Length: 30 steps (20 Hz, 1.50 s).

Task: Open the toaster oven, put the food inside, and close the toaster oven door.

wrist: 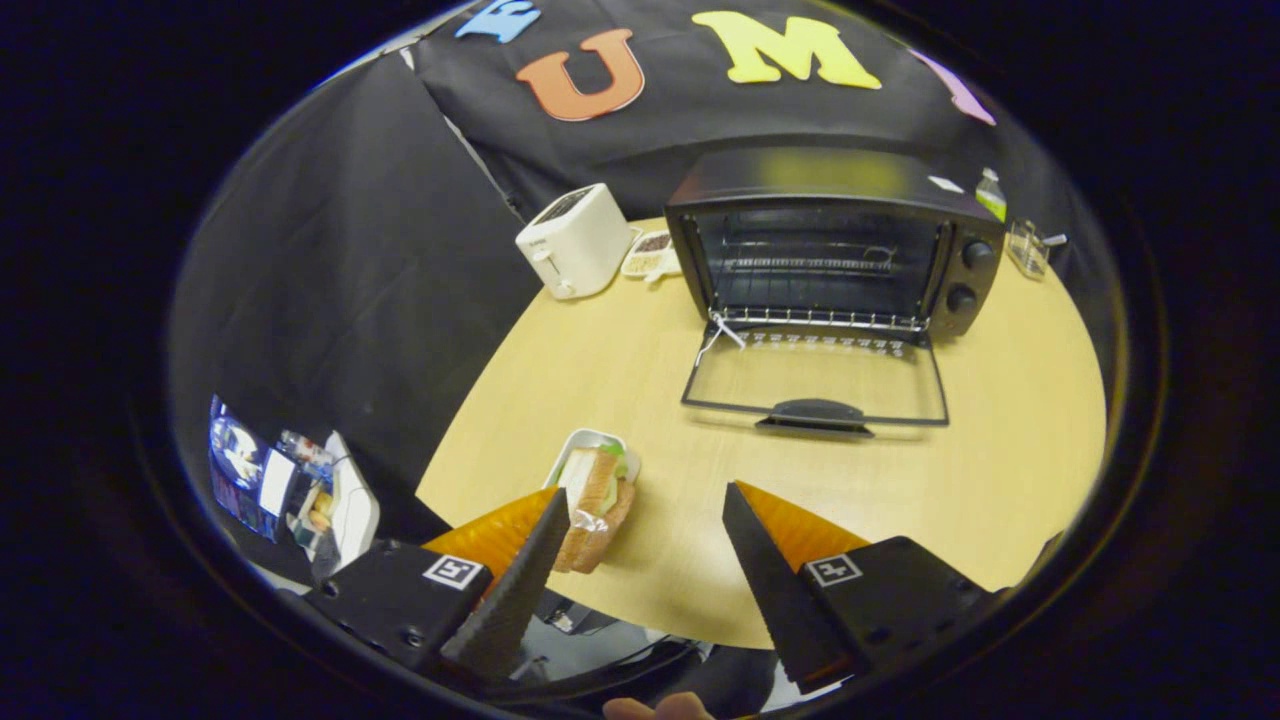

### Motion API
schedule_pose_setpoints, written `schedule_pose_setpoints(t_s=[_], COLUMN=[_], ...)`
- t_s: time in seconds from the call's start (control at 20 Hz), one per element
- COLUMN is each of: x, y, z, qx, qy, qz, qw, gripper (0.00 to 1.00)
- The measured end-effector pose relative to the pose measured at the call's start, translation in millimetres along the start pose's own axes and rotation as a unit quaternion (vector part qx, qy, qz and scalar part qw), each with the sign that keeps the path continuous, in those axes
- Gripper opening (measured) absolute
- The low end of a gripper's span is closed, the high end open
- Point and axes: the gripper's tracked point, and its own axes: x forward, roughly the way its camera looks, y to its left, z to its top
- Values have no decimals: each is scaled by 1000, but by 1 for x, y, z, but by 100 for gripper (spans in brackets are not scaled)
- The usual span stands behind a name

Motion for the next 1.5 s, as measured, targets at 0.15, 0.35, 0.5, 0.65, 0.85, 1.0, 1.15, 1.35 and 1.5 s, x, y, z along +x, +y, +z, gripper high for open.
schedule_pose_setpoints(t_s=[0.15,0.35,0.5,0.65,0.85,1.0,1.15,1.35,1.5], x=[23,50,67,75,73,65,51,26,4], y=[14,18,23,26,31,35,42,50,47], z=[-22,-36,-43,-42,-31,-20,-7,19,37], qx=[46,81,107,139,163,157,152,154,170], qy=[60,98,125,143,139,128,115,86,59], qz=[43,58,72,84,103,116,140,168,182], qw=[996,990,984,976,971,972,972,970,967], gripper=[100,100,100,76,42,38,38,38,38])
